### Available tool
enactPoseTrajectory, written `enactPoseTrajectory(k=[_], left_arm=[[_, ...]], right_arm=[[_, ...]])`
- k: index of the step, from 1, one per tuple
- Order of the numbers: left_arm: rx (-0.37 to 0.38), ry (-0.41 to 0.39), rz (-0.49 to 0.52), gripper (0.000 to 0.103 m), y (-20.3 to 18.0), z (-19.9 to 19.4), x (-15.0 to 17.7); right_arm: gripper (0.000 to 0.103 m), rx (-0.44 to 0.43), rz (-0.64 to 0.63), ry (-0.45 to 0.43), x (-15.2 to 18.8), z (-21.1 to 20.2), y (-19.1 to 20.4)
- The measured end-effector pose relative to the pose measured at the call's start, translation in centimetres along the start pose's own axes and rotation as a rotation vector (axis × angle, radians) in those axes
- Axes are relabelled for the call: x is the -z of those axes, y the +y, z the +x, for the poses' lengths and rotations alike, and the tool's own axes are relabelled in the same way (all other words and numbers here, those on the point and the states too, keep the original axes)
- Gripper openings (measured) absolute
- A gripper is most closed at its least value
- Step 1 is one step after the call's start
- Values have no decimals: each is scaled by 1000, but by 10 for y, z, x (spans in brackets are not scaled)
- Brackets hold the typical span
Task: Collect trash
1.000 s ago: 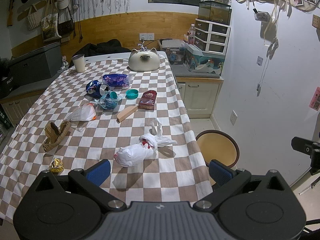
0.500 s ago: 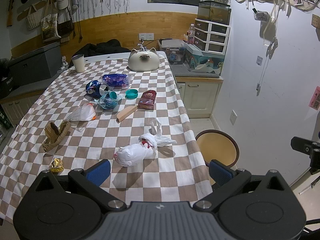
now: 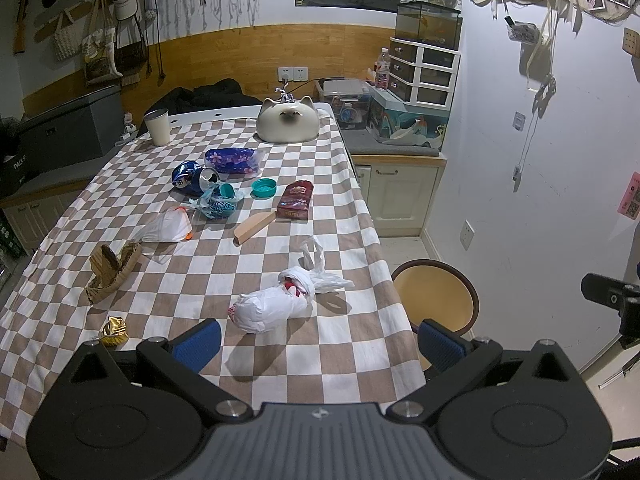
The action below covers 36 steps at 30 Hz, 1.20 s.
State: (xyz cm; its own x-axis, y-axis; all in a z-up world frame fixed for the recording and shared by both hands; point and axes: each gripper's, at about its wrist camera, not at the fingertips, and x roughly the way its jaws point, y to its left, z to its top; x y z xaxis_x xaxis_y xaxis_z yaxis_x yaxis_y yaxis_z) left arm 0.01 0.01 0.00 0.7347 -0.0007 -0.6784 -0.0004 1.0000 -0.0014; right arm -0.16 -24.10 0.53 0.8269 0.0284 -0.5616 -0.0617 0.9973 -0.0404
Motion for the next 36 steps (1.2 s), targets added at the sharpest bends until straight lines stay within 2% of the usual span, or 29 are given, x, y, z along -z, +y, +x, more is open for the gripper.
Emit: enactPoseTrajectory(k=[26,36], left_arm=[[-3,-6,2,103,1,-1,0],[-27,-36,-37,103,25,3,-8]], right_arm=[[103,3,-3,-2,-1,3,0],[103,4,-39,-50,-12,6,14]])
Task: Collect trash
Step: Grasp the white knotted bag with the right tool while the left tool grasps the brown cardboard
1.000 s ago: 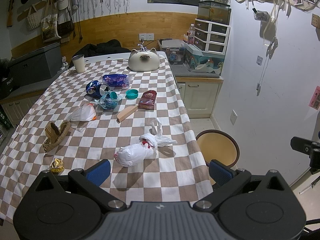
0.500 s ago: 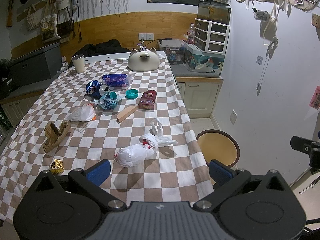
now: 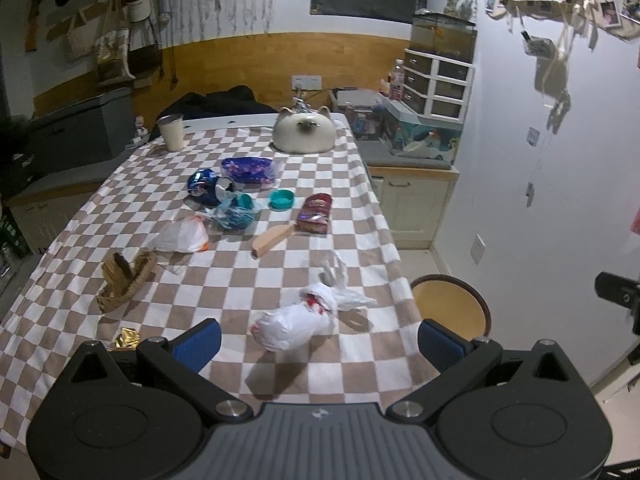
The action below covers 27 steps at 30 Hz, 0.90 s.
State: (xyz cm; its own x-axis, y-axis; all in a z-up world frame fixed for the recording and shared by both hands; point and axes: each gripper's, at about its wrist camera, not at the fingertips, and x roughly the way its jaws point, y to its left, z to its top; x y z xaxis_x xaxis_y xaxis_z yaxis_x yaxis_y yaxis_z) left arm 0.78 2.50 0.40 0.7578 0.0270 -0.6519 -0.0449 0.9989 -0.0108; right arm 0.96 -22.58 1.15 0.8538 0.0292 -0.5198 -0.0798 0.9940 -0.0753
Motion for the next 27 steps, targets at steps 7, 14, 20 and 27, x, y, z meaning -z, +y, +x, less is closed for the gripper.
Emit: enactPoseTrajectory(k=[7,14,20,27], left_arm=[[-68,-24,-34,103,36,8,-8],[-158,-42,-60,103,87,26,-23],[-203,-38,-42,103,132,50,-34],[-190,-22,25,103,184,81,-46]], right_arm=[[103,-24,-17,-64,-18,8,13],[103,-91,-52,-93,-47,29,42],[103,-172,-59,-65,-76,60,81],[103,-217,-46,28,-86,108,138]])
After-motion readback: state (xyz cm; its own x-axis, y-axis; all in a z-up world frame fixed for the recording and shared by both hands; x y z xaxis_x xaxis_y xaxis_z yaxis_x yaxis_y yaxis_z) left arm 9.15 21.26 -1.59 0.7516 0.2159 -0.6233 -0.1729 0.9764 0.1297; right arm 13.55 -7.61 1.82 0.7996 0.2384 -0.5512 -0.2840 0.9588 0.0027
